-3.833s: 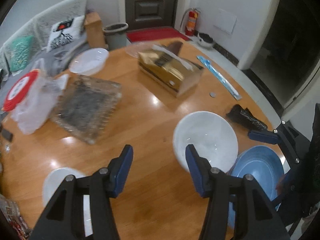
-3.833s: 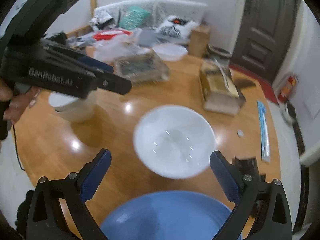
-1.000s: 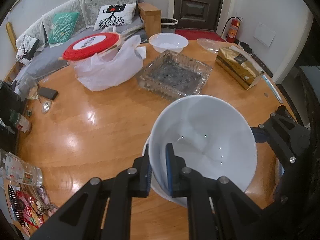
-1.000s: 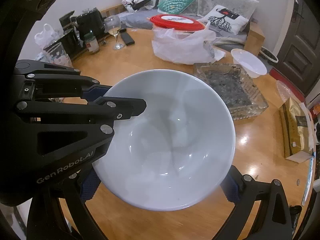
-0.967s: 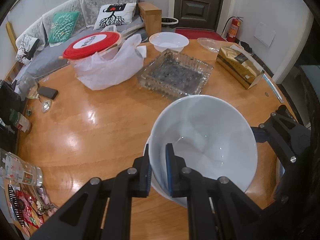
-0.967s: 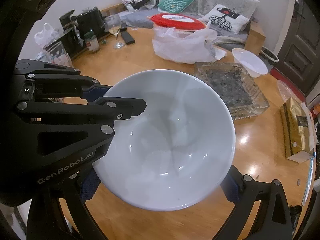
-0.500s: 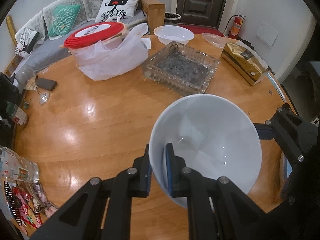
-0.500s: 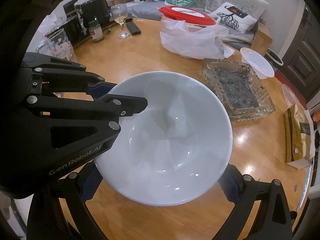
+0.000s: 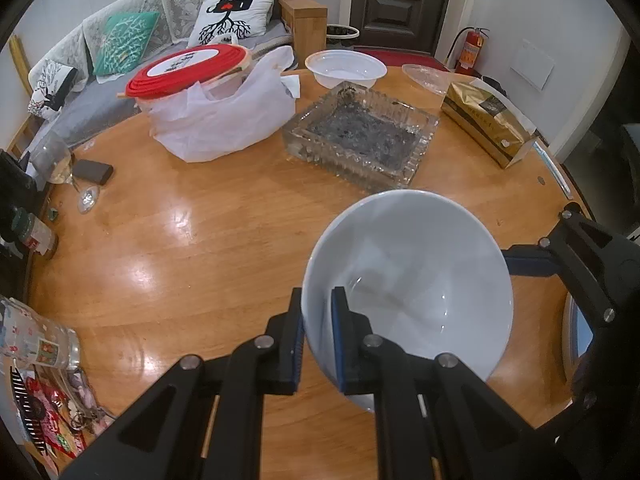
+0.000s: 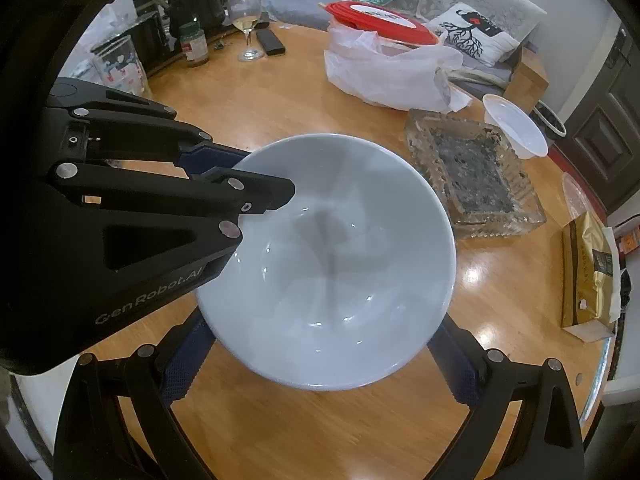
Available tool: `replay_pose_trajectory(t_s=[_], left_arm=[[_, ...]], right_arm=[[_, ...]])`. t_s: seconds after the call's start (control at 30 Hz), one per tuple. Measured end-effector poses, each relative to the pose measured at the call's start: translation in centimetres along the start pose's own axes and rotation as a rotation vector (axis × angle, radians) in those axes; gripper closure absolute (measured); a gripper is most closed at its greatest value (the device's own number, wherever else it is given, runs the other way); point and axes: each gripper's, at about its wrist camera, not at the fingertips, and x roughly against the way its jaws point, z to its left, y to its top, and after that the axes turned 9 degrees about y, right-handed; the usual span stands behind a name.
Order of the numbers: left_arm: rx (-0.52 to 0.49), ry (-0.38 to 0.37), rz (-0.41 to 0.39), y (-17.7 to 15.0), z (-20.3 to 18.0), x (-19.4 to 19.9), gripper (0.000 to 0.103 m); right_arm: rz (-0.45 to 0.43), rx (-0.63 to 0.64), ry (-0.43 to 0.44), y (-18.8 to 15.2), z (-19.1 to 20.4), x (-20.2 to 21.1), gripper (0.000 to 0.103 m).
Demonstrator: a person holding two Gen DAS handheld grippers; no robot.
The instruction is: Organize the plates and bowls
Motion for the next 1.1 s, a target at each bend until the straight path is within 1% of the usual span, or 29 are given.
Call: replay_pose_trajectory(t_s=[0.23, 0.4, 0.53, 0.6, 0.63, 0.67, 0.73, 0.83, 0.9, 1.0, 1.07, 1.1], left_arm=[[-0.013, 0.010, 0.000, -0.1, -0.2, -0.2, 0.094], [-0.018, 0.016, -0.002, 0.0, -0.3, -0.2, 0.094], [-0.026, 0.018, -0.010, -0.1, -0.5, -0.1, 0.092], [-0.021, 0.009, -0.016, -0.1, -0.4, 0.1, 0.089], [-0.015, -0.007, -0.023, -0.1, -0.3, 0.3, 0.084], [-0.009, -0.020, -0.030, -0.1, -0.2, 0.4, 0.075], [-0.001, -0.028, -0.049, -0.1, -0.1, 0.8, 0.065], [-0.010, -0.037, -0.059, 0.0, -0.4, 0.9, 0.064], [-0.014, -0.042, -0.055, 0.1, -0.6, 0.7, 0.064], [-0.020, -0.042, -0.048, 0.0, -0.9, 0.1, 0.064], [-0.020, -0.047, -0.040, 0.0, -1.0, -0.3, 0.064], [-0.021, -0.048, -0.039, 0.0, -1.1, -0.5, 0.064]], right_arm=[[0.018, -0.005, -0.006, -0.2, -0.1, -0.2, 0.006], [0.007, -0.004, -0.011, -0.3, -0.1, -0.2, 0.006], [-0.005, 0.014, -0.020, -0.8, 0.2, -0.1, 0.006], [-0.038, 0.014, -0.016, -1.4, 0.3, 0.3, 0.006], [-0.067, 0.005, -0.004, -1.8, 0.3, 0.5, 0.006], [-0.100, -0.010, 0.010, -2.3, 0.3, 0.8, 0.006], [-0.164, -0.038, 0.031, -3.3, 0.2, 1.3, 0.006], [-0.298, -0.116, 0.087, -5.4, -0.3, 1.5, 0.005], [-0.353, -0.148, 0.088, -6.3, -0.4, 1.3, 0.005], [-0.397, -0.144, 0.038, -7.1, -0.6, 0.6, 0.005], [-0.392, -0.138, 0.020, -7.2, -0.8, -0.1, 0.005], [-0.371, -0.139, 0.015, -7.1, -0.9, -0.6, 0.005]])
